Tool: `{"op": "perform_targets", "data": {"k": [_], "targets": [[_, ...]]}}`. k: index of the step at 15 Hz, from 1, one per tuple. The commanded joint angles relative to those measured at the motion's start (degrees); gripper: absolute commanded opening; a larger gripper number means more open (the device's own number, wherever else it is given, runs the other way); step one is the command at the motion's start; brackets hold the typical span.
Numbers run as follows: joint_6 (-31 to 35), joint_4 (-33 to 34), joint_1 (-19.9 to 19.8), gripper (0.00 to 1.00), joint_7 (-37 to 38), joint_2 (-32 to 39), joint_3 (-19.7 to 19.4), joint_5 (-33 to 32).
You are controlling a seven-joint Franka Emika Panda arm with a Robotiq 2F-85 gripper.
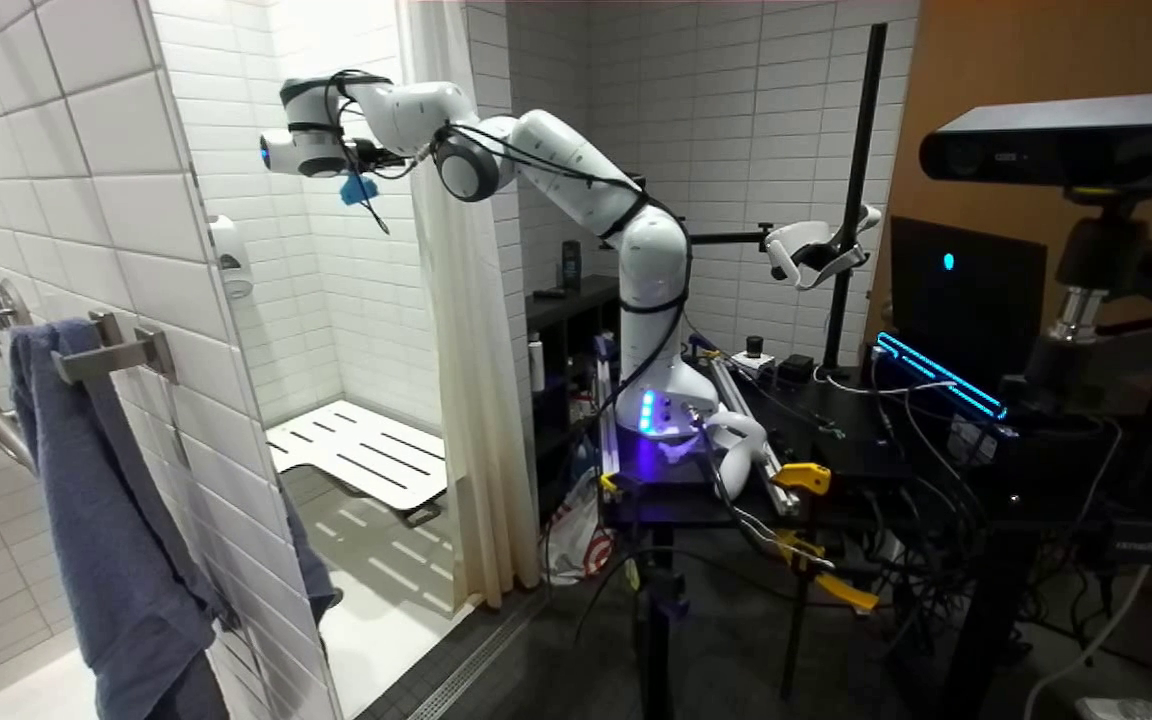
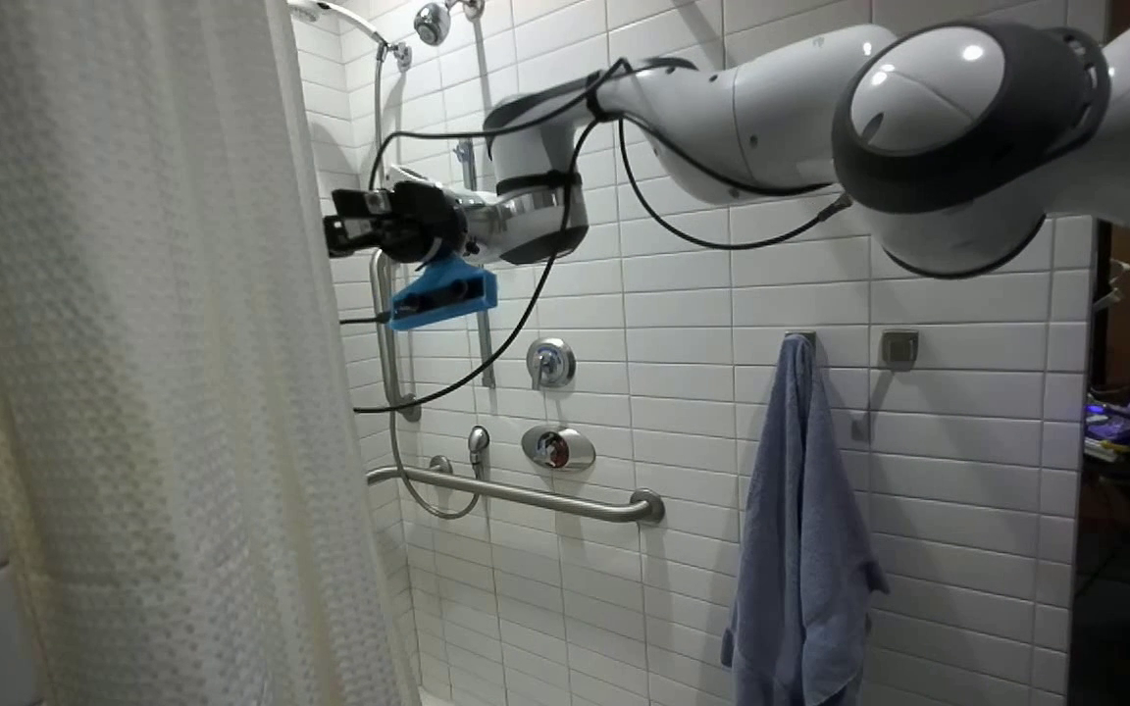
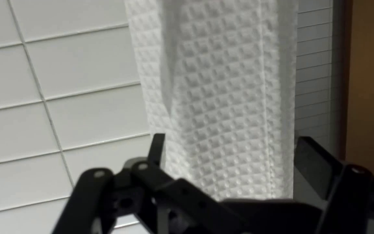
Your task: Close the curtain railing
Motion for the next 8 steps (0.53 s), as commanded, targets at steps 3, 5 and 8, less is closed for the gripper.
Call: {"op": "perform_targets", "data": {"k": [3, 5, 8], "targets": [[-2.26, 3.89, 1.45, 1.00, 1.83, 5.85, 0.88, 4.28], [-1.77, 3.51, 2.10, 1.00, 1.56, 7.04, 1.23, 5.10], [-0.84, 2.84, 2.99, 1.00, 1.27, 8.20, 1.47, 5.84]]}}
